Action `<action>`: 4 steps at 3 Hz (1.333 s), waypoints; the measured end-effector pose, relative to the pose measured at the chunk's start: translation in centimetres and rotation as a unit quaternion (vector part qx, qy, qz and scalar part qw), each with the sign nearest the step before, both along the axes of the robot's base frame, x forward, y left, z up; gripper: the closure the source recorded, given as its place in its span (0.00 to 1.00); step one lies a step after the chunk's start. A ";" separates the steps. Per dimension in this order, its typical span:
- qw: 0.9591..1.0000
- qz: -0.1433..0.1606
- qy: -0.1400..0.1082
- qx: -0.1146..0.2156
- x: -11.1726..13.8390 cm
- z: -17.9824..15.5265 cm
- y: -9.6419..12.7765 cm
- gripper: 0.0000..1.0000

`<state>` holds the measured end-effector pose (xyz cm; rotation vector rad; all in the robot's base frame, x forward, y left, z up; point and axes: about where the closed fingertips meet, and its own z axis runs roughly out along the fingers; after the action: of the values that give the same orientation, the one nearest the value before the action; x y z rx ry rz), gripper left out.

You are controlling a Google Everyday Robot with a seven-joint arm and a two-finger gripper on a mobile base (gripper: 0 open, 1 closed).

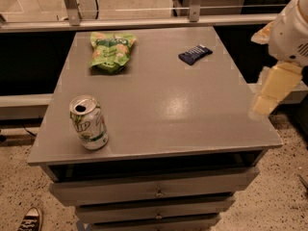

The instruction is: Move rxbar blueberry near green rice chip bag

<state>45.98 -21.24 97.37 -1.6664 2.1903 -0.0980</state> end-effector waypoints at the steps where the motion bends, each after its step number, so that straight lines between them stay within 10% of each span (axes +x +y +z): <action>1: 0.997 -0.011 -0.043 0.065 7.8 -2.1 1.6 0.00; 4: 0.966 -0.094 -0.099 0.220 24.7 -7.5 5.2 0.00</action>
Offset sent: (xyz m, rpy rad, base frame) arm 0.2483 0.0527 -0.0494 0.4199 -0.2321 -0.1043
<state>70.68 -16.04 89.85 -1.1550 2.0284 0.1541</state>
